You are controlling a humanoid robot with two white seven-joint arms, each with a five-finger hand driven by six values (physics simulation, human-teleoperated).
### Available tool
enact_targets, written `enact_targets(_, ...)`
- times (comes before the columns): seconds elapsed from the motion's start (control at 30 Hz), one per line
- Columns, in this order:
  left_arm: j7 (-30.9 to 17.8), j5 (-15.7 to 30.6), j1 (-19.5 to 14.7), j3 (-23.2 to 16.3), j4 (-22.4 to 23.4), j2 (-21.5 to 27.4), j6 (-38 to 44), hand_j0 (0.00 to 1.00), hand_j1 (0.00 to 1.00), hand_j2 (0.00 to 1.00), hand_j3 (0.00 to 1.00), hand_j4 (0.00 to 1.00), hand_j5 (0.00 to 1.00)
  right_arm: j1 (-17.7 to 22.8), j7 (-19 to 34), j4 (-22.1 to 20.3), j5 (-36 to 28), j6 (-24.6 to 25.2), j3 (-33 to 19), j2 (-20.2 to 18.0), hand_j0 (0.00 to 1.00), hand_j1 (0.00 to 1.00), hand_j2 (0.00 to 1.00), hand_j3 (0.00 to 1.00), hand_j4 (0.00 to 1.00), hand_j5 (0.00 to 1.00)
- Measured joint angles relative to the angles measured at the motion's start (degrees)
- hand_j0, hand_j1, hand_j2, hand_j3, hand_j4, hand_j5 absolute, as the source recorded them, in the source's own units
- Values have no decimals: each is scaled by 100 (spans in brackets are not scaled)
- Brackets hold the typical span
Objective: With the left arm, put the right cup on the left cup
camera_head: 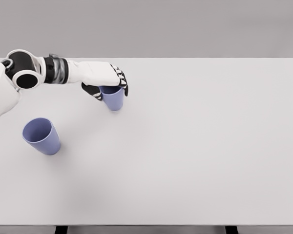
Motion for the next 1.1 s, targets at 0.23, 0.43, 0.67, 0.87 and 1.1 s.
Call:
enact_targets(0.23, -1, 11, -9, 106, -24, 42, -23, 55, 55, 55, 55, 55, 55, 0, 0, -1, 0, 0, 0, 0, 100, 100, 100, 100, 100, 100)
enact_targets(0.43, -1, 13, -123, 159, -49, 60, -43, 55, 55, 55, 55, 55, 55, 0, 0, -1, 0, 0, 0, 0, 100, 100, 100, 100, 100, 100)
enact_targets(0.67, -2, 196, -123, 497, -61, 371, -58, 56, 56, 56, 56, 56, 56, 0, 0, 0, 0, 0, 0, 0, 100, 100, 100, 100, 100, 100)
enact_targets(0.87, -3, 627, -123, 636, -83, 793, -61, 56, 56, 56, 56, 56, 56, 0, 0, -1, 0, 0, 0, 0, 100, 100, 100, 100, 100, 100)
enact_targets(1.1, -4, 1277, -114, 785, -806, 1785, -63, 58, 58, 58, 58, 58, 58, 0, 0, -1, 0, 0, 0, 0, 100, 100, 100, 100, 100, 100)
